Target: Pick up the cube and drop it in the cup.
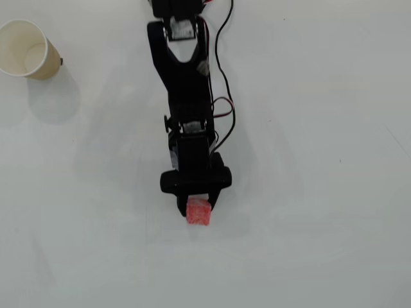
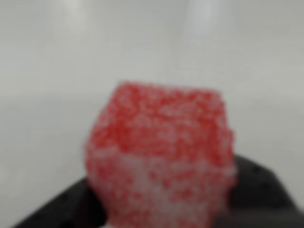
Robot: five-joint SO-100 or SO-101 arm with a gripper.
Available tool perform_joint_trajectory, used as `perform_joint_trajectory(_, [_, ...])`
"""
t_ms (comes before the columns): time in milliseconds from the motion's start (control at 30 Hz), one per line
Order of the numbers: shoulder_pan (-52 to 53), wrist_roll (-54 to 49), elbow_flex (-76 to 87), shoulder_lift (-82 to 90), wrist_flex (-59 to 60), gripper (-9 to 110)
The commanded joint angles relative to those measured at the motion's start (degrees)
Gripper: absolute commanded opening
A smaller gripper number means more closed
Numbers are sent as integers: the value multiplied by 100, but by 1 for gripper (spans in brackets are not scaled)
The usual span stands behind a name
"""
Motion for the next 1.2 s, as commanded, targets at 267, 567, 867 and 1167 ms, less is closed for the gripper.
perform_joint_trajectory(267, [141, 53, 1758, 3920, -272, 13])
perform_joint_trajectory(567, [545, 26, 3507, 6249, -343, 13])
perform_joint_trajectory(867, [1450, 18, 4412, 7796, -325, 10])
perform_joint_trajectory(1167, [2391, 0, 4808, 8411, -290, 10])
